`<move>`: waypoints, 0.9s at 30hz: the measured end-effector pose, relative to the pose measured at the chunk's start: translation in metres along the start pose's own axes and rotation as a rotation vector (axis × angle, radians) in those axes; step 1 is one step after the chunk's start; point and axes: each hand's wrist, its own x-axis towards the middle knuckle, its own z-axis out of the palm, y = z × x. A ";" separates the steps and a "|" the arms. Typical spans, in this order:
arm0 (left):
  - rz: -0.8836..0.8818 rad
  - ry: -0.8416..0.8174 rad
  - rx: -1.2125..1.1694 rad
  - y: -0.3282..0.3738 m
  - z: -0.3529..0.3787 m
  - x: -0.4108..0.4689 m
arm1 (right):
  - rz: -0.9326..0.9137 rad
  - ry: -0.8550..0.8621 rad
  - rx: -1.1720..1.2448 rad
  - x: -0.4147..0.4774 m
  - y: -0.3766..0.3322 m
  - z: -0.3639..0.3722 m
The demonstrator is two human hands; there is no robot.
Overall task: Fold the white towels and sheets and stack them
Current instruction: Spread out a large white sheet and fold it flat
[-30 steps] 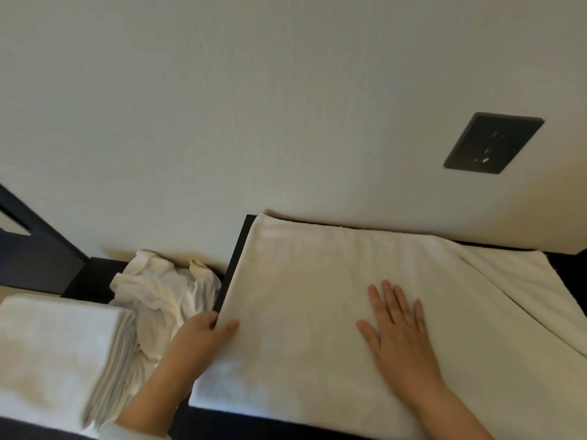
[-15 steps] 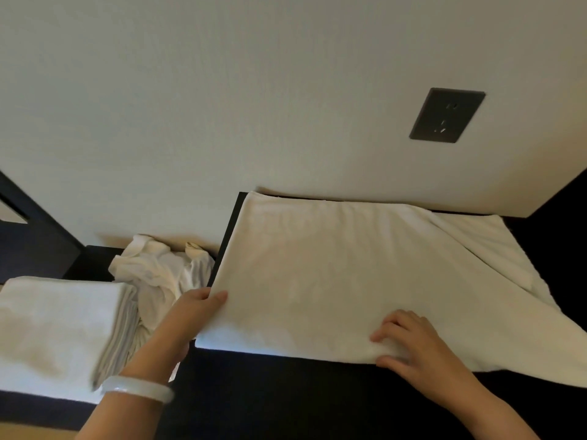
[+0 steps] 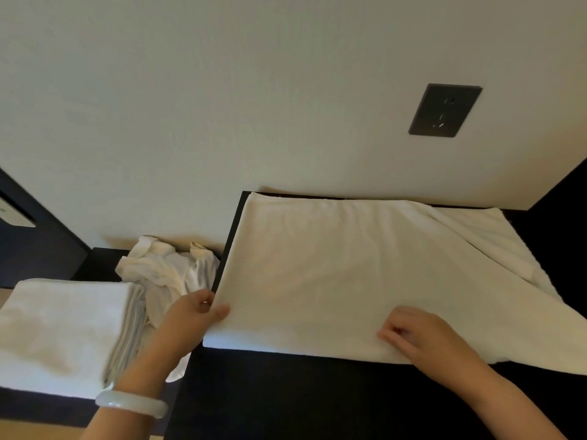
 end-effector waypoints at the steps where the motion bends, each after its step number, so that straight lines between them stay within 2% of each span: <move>1: 0.002 0.012 0.076 -0.001 0.000 0.000 | -0.009 0.126 -0.010 0.006 -0.002 0.003; 3: 0.006 0.026 0.130 -0.004 0.001 -0.001 | 0.006 0.272 -0.133 0.021 -0.006 0.013; 4: 0.012 0.034 0.137 -0.006 0.001 -0.003 | 0.067 0.250 -0.218 0.027 -0.007 0.019; 6: 0.038 0.053 0.167 -0.009 0.001 -0.010 | 0.202 0.101 -0.370 0.030 -0.002 0.032; 8: 0.064 0.059 0.177 -0.015 0.000 -0.016 | 0.249 0.021 -0.431 0.023 0.000 0.041; 13: -0.023 0.016 0.246 -0.023 -0.004 -0.019 | 0.188 0.083 -0.483 0.013 -0.016 0.033; 14: -0.039 0.007 0.274 -0.020 -0.005 -0.016 | 0.204 0.044 -0.511 0.023 -0.019 0.024; 17: -0.035 0.088 0.315 0.002 -0.003 -0.002 | 0.168 0.002 -0.310 0.071 -0.034 0.001; 19: -0.041 0.175 0.245 0.016 0.001 0.010 | 0.064 0.016 -0.185 0.116 -0.058 -0.005; 22: -0.053 0.217 0.187 0.020 0.011 0.014 | -0.088 0.023 -0.012 0.190 -0.105 0.001; 27: -0.092 0.298 0.069 0.001 0.022 0.013 | -0.159 -0.137 -0.046 0.313 -0.153 0.017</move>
